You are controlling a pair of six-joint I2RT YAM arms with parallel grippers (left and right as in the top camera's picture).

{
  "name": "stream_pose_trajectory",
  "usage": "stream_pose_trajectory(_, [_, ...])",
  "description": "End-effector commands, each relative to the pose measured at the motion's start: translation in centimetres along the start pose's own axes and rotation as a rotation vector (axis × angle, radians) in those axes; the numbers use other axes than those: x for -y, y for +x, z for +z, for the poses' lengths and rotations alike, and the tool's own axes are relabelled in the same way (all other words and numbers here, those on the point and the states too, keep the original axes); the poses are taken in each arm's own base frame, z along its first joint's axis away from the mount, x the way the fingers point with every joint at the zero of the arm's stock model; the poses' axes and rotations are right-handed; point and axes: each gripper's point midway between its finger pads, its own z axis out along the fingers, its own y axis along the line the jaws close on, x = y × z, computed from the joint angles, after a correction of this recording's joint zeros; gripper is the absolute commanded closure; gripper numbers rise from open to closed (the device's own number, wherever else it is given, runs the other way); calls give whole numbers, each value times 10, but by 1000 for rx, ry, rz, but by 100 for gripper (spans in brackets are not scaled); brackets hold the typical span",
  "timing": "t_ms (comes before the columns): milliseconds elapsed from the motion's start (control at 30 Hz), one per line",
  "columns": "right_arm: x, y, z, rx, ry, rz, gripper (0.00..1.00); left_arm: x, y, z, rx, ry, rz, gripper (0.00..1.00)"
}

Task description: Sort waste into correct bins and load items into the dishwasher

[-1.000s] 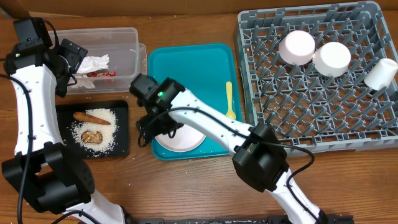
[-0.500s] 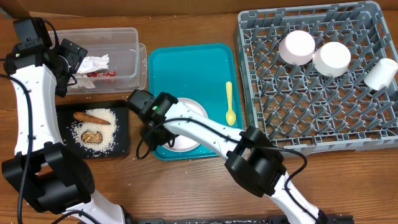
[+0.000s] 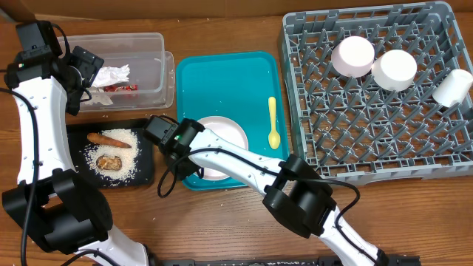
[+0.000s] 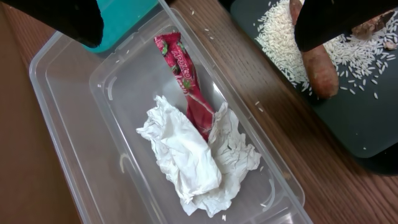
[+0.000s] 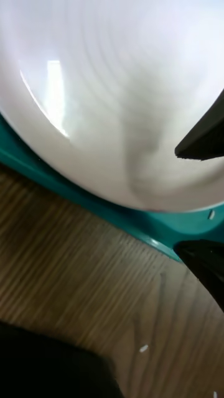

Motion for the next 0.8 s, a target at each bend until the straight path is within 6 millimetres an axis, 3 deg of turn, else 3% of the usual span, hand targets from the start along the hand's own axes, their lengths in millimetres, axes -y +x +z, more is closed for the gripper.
stream_pose_trajectory(0, [8, 2, 15, -19, 33, 7, 56, 3, -1, -1, 7, 5, -6, 0])
stream_pose_trajectory(300, [18, -1, 20, -6, 90, 6, 66, 3, -1, -1, 7, 5, -6, 0])
stream_pose_trajectory(400, [26, -8, 20, 12, 96, 22, 83, 3, -1, -1, 7, 5, -6, 0])
stream_pose_trajectory(433, [30, -11, 19, 19, 96, 32, 84, 3, -1, -1, 7, 5, -6, 0])
stream_pose_trajectory(633, [84, -67, -4, 150, 71, 164, 85, 3, -1, -1, 7, 5, -6, 0])
stream_pose_trajectory(733, [98, -85, -20, 197, 51, 201, 84, 3, -1, -1, 7, 5, -6, 0])
stream_pose_trajectory(767, [99, -95, -31, 219, 5, 214, 73, 3, -1, -1, 7, 5, -6, 0])
